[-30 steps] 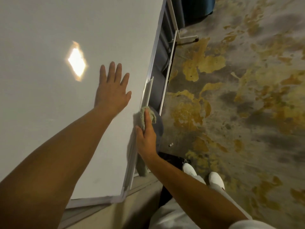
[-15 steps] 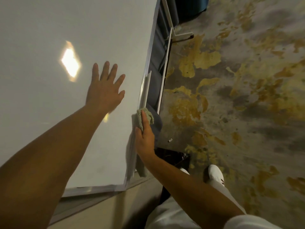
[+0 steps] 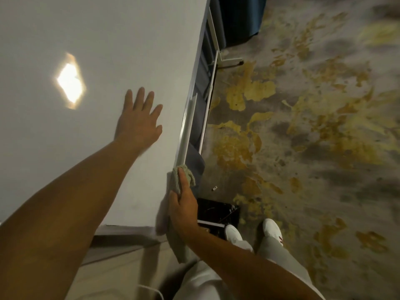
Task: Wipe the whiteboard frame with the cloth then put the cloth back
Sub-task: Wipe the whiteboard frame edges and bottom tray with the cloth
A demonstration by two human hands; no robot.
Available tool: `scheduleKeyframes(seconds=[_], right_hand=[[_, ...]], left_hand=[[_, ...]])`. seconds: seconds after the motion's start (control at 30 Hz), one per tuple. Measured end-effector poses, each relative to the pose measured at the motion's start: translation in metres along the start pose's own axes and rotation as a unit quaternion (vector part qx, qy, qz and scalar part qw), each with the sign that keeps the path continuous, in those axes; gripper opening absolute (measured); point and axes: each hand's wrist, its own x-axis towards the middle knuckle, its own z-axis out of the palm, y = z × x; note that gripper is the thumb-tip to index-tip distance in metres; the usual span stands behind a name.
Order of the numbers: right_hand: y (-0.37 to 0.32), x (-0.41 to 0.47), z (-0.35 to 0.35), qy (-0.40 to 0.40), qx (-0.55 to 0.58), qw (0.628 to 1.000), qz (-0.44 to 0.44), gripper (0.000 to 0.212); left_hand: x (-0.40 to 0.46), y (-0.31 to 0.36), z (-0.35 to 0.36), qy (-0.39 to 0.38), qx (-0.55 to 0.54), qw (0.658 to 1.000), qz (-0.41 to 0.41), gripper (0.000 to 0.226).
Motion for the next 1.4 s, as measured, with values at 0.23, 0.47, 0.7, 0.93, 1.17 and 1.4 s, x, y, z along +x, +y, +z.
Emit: scheduleKeyframes(seconds=[0.23,0.47,0.7,0.93,1.17,1.4], right_hand=[[-0.002,-0.005,-0.014,-0.023,-0.049,0.998,-0.017,0.061],[-0.033,0.019,-0.079,-0.051,-0.092,0.992,-0.073,0.049],[-0.112,0.074,-0.146,-0.11,-0.17,0.964,-0.175,0.045],[-0.166,0.104,-0.135,-0.245,-0.214,0.92,-0.218,0.042],[-0.188,0.138,-0.086,-0.301,-0.383,0.806,-0.336,0.038],[-0.173,0.152,-0.056,-0.373,-0.513,0.638,-0.435,0.044]], left_hand=[[-0.035,0.01,-0.012,-0.019,-0.043,0.999,-0.014,0.075],[-0.067,0.024,-0.015,-0.044,-0.062,0.996,-0.055,0.071],[-0.092,0.058,-0.028,-0.047,-0.158,0.975,-0.152,0.069],[-0.121,0.127,-0.051,-0.086,-0.338,0.896,-0.273,0.069],[-0.17,0.184,-0.036,-0.134,-0.479,0.792,-0.354,0.073],[-0.18,0.217,-0.021,-0.157,-0.502,0.756,-0.39,0.074]])
